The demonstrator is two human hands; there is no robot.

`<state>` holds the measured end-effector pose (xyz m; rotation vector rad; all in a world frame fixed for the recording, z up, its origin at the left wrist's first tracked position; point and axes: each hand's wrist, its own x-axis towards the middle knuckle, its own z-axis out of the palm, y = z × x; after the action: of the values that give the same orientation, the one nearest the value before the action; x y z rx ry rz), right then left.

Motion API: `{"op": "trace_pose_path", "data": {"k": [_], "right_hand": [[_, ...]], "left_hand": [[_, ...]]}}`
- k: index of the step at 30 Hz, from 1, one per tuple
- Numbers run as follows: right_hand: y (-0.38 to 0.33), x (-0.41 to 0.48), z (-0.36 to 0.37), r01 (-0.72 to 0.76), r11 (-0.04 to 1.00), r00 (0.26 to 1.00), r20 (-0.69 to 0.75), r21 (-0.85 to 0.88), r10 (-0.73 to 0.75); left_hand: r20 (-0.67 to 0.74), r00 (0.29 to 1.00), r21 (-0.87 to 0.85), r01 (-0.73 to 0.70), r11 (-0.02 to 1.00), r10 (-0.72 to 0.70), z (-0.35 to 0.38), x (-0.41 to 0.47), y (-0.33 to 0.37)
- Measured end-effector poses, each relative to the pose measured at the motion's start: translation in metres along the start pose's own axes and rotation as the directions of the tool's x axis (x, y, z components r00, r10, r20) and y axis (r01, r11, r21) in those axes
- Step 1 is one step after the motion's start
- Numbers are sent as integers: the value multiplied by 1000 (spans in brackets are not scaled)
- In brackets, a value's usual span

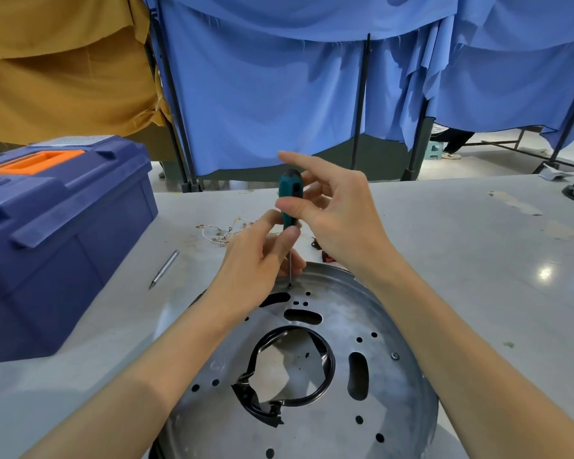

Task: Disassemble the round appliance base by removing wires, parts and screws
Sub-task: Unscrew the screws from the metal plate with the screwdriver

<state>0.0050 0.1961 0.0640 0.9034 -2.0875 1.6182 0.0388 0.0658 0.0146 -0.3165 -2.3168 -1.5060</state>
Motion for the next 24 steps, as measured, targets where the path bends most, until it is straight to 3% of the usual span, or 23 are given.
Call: {"op": "trace_pose_path", "data": {"k": [7, 13, 20, 24], "right_hand": [[-1, -3, 4, 13, 1000, 995, 103, 16, -14], [1, 0, 3, 20, 1000, 1000, 20, -16, -19], [0, -2, 3, 3, 999, 995, 100, 49, -8], [0, -2, 4, 18, 1000, 998, 53, -12, -18]], "left_hand": [[-26, 1000, 1, 9, 1000, -9, -1, 1, -3], [1, 1000, 27, -30, 999, 30, 0, 1, -3], [-24, 1000, 24, 4, 1000, -3, 1, 1, -5], [-36, 999, 32, 4, 999, -3, 0, 1, -5]]}}
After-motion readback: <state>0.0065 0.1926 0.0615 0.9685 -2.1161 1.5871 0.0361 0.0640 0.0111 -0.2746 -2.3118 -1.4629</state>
